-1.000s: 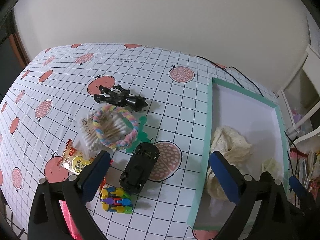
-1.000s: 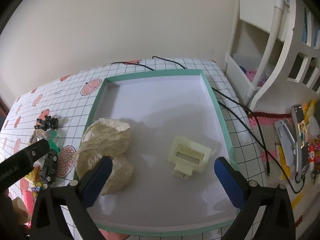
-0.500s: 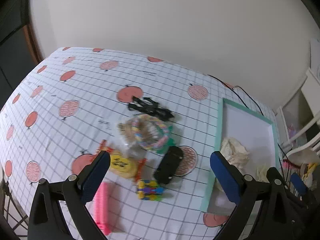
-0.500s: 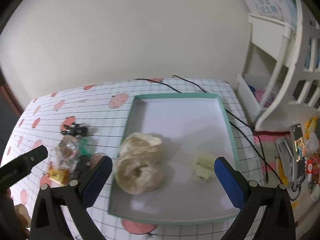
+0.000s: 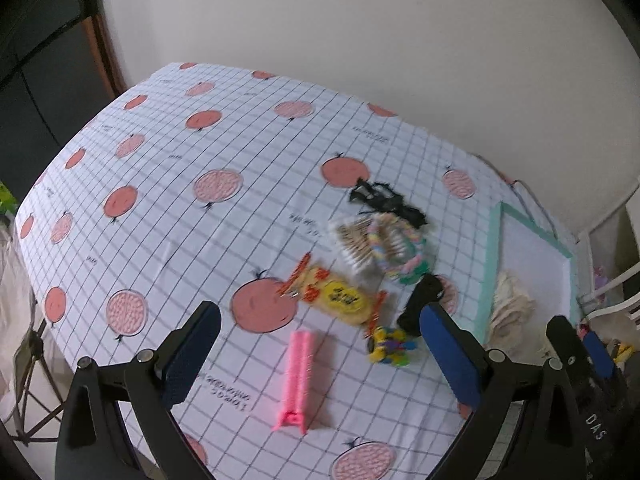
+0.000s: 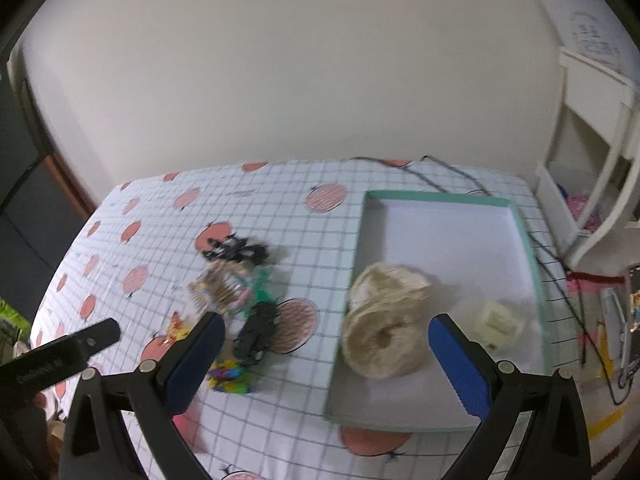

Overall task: Organize objects
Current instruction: 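Move left tool to the pink hair roller while right tool approaches the building-block toy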

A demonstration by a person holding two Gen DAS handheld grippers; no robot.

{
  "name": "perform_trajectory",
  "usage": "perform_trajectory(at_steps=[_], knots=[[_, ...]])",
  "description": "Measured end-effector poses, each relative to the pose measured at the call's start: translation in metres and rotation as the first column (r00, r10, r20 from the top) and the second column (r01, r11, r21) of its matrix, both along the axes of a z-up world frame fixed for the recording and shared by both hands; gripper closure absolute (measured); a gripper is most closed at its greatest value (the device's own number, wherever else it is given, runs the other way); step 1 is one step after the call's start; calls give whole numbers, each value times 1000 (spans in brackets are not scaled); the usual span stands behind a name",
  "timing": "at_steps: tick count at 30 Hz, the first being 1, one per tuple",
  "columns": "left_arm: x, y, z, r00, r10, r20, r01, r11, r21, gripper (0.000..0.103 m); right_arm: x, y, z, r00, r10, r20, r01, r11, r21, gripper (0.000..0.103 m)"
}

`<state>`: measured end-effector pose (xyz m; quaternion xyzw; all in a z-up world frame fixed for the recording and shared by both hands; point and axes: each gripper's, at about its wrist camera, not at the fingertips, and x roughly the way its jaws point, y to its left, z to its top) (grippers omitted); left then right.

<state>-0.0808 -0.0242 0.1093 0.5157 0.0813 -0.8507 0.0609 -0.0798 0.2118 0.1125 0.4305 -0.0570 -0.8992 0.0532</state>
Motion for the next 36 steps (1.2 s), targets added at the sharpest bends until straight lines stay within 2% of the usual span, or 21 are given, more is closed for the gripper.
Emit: perform_trajectory(at_steps=[5,10,16,22,24,29,36], knots=[[-2,-10,-24,996,12,83,-12,1000,3,3,-3,-27,-21,992,87,95,-91,995,38,0],[-7,-21,-47,989,24,144,-31,998,50,4,-7,-49,-45,973,145,179,-161,984,75,0],[-10,-26,-67,980,18,199,-32,997,68,8,-11,-64,-69,951,174,255,-195,979,59,0],[-14,-32,-84,970,24,244,-43,996,74,9,-14,-78,-84,934,201,295,-230,971,66,0],[-15,-33,-89,966,15,259,-38,996,82,19,-16,-82,-89,931,202,304,-231,971,63,0],[-17,-31,-103,956,-8,292,-22,995,101,19,-18,-94,-97,920,228,317,-265,961,76,0],[-19,-26,-110,952,-47,303,8,991,131,31,-20,-105,-108,912,242,331,-284,955,85,1]])
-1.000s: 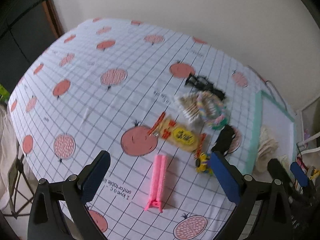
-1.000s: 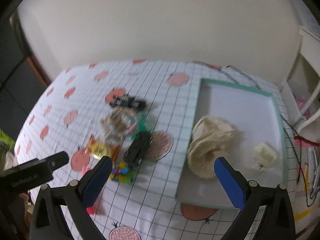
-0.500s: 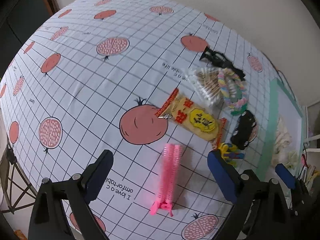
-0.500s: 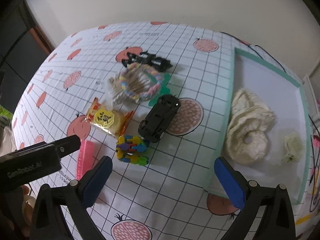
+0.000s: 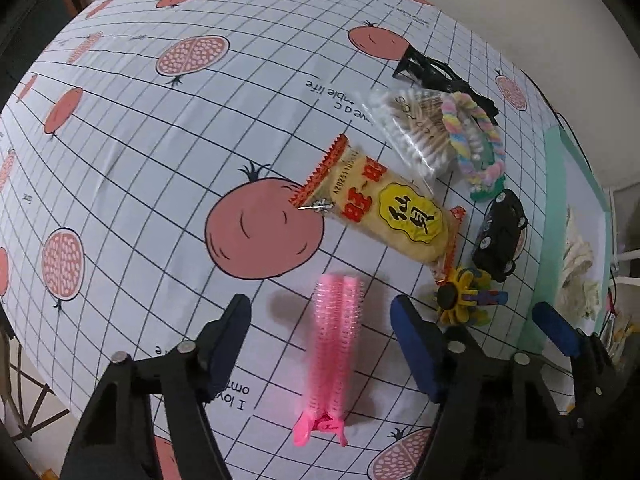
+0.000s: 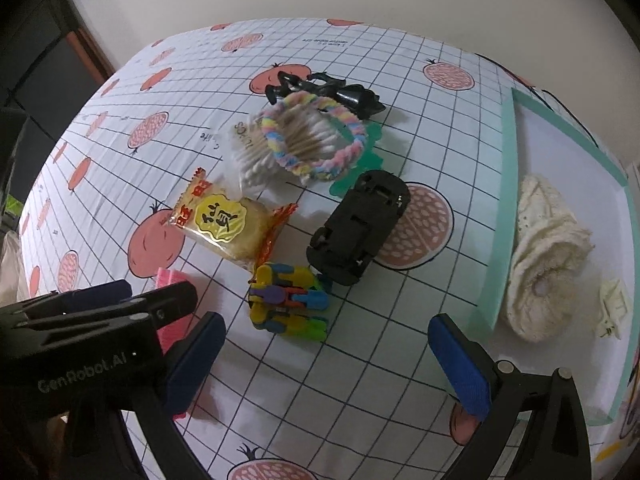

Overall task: Organize objects
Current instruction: 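Move left tool to the pink hair roller while right tool approaches the building-block toy, then close left tool on the pink roller while right tool closes on the block toy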

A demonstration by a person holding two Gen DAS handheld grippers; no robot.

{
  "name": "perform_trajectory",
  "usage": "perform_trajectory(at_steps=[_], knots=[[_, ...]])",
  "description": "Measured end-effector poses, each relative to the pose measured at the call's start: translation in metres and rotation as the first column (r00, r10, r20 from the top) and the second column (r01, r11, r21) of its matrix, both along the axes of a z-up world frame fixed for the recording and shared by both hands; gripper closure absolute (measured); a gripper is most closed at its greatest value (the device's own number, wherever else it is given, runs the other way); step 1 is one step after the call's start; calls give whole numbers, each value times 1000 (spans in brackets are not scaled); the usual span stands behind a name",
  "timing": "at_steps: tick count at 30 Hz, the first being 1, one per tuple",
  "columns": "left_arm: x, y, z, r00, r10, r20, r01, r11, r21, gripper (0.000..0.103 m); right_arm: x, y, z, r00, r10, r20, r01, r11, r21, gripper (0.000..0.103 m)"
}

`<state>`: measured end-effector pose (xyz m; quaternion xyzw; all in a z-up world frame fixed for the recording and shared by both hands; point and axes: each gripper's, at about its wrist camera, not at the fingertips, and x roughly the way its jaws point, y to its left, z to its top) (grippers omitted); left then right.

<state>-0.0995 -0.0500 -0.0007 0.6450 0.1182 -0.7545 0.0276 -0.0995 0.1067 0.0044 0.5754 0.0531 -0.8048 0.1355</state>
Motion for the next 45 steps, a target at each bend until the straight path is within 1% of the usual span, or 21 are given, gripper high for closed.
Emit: perform_trajectory(at_steps=[2,6,8,11,14,17,19,22,25,27,32,39,40,44,45], knots=[[0,1,-1,1000,-8,0,8,1000,-10,32,0,-3,-3,1000,9,0,-9,1000,6,2],[1,0,-5,1000,-14,10,14,1000,11,43,-1,-9,-9,1000,20,1,-20,1000,19,6],[1,-1,-6,1000,-11,10,11,1000,16,46,-2,-10,-11,1000,20,1,-20,1000,15,7],[1,-3,-7,1000,-5,6,5,1000,23,52,-3,-11,-11,1000,18,-8,-18,1000,16,12],[1,-3,-5,1000,-5,-3,5,1000,29,55,-5,-11,-11,1000,11,-9,-10,1000,9,13],[1,-3,-5,1000,-11,-8,12,999,46,61,-6,-10,-10,1000,3,-7,-3,1000,-4,19],[1,-2,-4,1000,-15,-13,15,999,52,62,-6,-11,-10,1000,4,-10,-4,1000,-1,20],[2,-2,-3,1000,-17,-17,17,998,54,64,-6,-11,-9,1000,8,-12,-8,1000,-2,25],[2,-4,-3,1000,-17,-18,18,998,61,67,-6,-10,-9,1000,7,-13,-7,1000,-1,32],[3,-4,-2,1000,-15,-19,16,998,68,69,-6,-8,-8,1000,5,-13,-5,1000,-6,40],[1,-6,0,999,-27,-19,28,997,73,74,-6,-5,-9,1000,0,-10,0,1000,-7,51],[4,-8,0,999,-29,-23,31,997,70,75,-7,1,-12,1000,-16,7,16,1000,-7,54],[3,-12,-4,999,-31,-24,32,997,69,75,-7,2,-13,1000,-17,10,17,1000,-8,54],[0,-15,0,999,-26,-28,27,997,70,75,-7,4,-13,1000,-17,11,17,1000,-14,55],[-2,-4,1,999,-23,-28,25,997,69,75,-7,4,-13,1000,-16,9,17,1000,-15,55]])
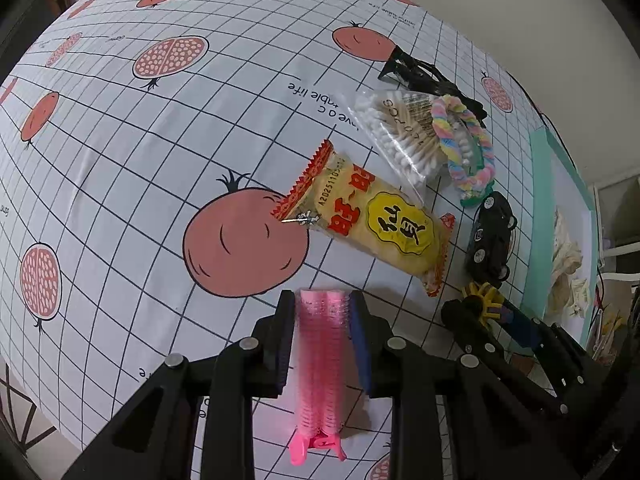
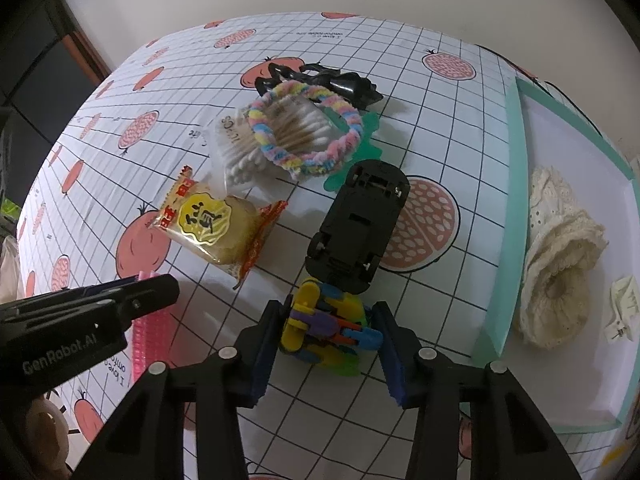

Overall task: Organize objects
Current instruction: 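Close left tool on the pink roller while right tool closes on the block toy, then lift and carry the pink roller with left tool while right tool carries the block toy over the tray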

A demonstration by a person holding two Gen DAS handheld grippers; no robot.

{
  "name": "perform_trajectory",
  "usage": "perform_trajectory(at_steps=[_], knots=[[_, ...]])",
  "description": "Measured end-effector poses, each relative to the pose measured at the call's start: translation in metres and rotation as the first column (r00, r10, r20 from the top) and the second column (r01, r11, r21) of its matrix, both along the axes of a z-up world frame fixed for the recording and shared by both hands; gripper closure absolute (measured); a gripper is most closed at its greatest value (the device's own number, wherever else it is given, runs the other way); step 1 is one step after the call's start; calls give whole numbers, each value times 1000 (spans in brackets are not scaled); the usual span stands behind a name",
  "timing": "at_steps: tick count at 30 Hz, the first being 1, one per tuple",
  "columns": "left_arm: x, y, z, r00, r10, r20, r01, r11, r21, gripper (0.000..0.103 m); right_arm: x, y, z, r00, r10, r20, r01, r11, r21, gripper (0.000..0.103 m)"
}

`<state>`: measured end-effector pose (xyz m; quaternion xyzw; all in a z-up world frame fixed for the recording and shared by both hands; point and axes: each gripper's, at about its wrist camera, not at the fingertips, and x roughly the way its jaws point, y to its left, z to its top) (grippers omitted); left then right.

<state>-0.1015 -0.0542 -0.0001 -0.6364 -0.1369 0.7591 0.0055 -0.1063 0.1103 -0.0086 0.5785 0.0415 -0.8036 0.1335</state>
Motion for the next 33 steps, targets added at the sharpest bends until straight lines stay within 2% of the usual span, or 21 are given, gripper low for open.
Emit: perform_trajectory(at_steps=[11,22,28,30,33], knots=[[-8,14,-3,1000,7,0,-7,1000,-5,75,1,3,1,1000,0,-10,0,1000,-17,55],[-9,16,13,999,5,-51,-6,1000,-27,75,7,4,22,999,4,-46,-5,999,-39,55],[-5,20,30,996,-1,-92,-2,999,-32,75,12,5,34,998,6,-66,-9,999,-42,55],[17,1,47,995,-7,-102,3,999,-33,75,14,7,37,997,5,-74,-8,999,-45,55],[19,2,55,993,-8,-117,4,999,-35,75,16,10,44,996,-2,-84,-2,999,-47,55]])
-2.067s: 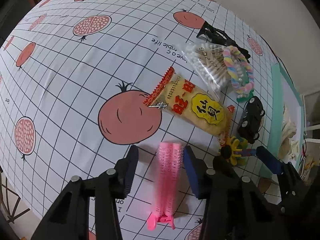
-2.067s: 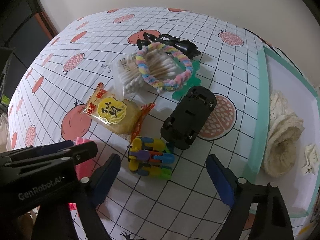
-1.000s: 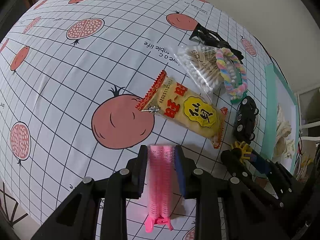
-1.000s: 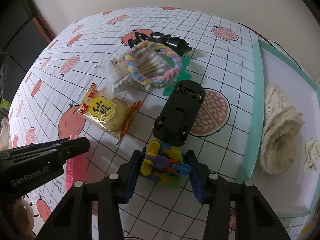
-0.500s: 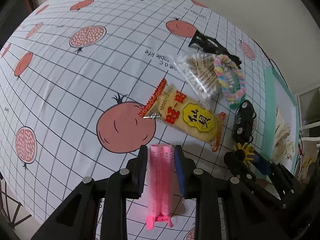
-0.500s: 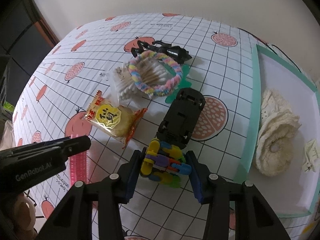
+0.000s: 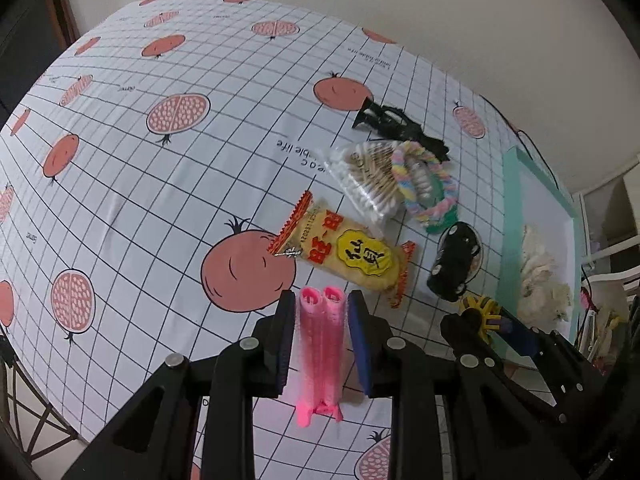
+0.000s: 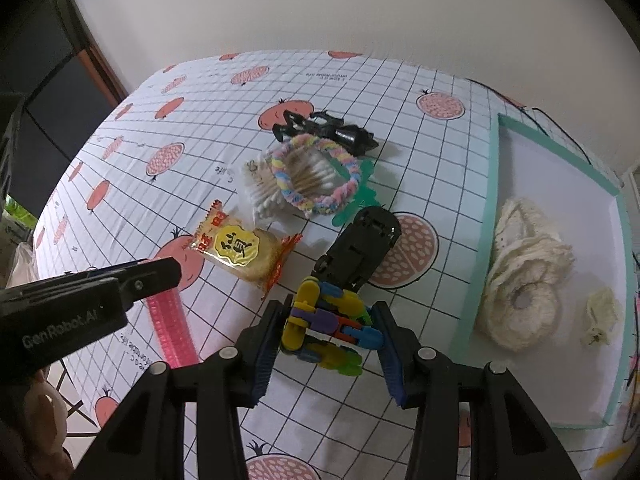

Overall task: Organize objects
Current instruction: 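Lift and carry the pink roller with left tool while right tool carries the block toy over the tray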

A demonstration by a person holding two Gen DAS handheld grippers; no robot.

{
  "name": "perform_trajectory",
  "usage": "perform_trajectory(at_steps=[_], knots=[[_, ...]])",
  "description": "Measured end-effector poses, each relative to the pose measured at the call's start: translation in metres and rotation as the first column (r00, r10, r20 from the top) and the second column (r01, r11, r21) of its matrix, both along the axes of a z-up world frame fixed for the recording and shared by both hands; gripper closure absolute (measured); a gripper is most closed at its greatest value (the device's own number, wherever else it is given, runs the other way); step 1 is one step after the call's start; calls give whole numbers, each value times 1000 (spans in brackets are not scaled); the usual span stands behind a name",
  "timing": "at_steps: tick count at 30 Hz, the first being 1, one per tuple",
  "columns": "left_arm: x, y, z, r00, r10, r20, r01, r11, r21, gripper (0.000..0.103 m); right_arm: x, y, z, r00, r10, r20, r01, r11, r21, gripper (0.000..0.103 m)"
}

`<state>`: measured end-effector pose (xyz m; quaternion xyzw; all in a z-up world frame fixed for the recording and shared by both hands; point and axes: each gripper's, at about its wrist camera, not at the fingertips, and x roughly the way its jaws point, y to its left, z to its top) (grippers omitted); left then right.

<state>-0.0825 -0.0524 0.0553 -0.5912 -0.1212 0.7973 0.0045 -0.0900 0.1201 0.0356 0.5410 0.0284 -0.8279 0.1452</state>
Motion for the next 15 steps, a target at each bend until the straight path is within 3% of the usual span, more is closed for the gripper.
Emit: perform_trajectory(at_steps=[15], knots=[[-1,19,36,997,-10,-80,8,1000,-20,76,10,16,33,998,-28,-51,27,1000,-9,55]])
